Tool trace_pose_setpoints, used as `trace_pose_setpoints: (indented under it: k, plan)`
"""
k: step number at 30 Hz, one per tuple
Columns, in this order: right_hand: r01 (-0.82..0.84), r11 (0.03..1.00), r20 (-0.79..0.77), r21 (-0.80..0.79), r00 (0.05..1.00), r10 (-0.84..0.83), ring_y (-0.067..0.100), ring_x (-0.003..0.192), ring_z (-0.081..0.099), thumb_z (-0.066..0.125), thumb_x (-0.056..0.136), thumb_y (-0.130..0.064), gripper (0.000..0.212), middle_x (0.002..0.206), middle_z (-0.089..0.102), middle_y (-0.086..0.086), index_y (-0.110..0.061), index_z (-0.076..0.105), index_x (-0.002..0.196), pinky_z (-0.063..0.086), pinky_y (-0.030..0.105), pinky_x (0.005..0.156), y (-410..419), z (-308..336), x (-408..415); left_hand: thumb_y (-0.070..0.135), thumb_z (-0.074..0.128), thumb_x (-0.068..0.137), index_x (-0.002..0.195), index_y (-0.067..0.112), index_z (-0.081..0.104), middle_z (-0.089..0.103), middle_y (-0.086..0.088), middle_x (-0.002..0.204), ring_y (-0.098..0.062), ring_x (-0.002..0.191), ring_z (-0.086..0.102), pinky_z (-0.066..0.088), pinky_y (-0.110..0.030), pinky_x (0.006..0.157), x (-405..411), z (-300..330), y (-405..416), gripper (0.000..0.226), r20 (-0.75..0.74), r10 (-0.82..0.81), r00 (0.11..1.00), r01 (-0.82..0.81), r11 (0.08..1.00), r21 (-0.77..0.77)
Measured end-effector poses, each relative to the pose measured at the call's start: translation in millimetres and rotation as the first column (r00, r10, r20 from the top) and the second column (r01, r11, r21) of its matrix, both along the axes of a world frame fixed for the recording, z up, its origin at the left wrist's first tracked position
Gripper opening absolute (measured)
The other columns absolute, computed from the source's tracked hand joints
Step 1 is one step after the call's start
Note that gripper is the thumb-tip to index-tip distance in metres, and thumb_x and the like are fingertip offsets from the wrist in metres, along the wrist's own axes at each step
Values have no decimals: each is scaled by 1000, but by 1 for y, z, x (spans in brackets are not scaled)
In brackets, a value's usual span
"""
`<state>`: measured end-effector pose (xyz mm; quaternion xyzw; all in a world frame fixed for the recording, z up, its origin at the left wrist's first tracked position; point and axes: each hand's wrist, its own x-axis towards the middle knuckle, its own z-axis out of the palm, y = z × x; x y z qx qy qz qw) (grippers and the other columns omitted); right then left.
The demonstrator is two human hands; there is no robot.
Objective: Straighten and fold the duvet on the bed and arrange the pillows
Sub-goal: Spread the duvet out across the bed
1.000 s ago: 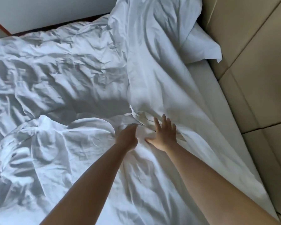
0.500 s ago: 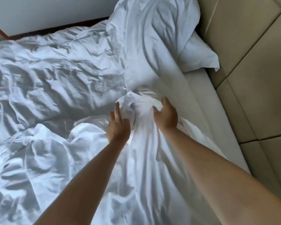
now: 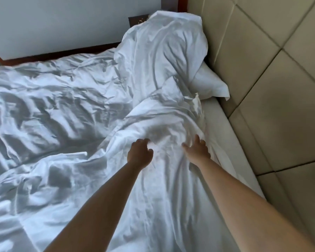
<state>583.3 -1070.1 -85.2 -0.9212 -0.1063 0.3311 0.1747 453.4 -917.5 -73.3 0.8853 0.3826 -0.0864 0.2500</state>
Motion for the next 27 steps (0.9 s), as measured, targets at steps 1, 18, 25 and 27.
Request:
trace_pose_setpoints:
  k: [1,18,25,27]
  plan:
    - [16,1000,39,-6,999,-16,32,135,33,35,97,-51,68,152,24,13,-18,10,152,32,45,106,-6,-2,0,15,47,90,136,18,47,48,-6,137,-25,128,41,37,-35,105,0,-2,-5,46,17,-8,1000,8,1000,-4]
    - [89,991,72,97,993,-97,25,120,47,47,94,-30,46,137,42,7,-12,47,136,42,33,98,-160,28,-76,31,45,95,90,6,60,64,-15,74,-36,72,66,58,-43,76,4,25,-148,30,91,-67,994,105,848,-520]
    - [-62,969,91,240,995,41,17,101,54,55,87,-16,35,120,43,-3,-24,54,121,46,27,85,-193,58,-125,65,48,84,113,11,53,60,-10,102,-29,79,66,59,-39,76,2,39,-201,62,33,18,999,4,829,-559]
    - [-97,960,109,264,992,71,13,94,52,52,87,-13,29,106,47,-8,-23,58,114,41,24,78,-200,60,-132,43,59,86,113,11,54,61,-11,108,-30,85,67,58,-37,80,2,34,-211,41,41,1,999,19,876,-482]
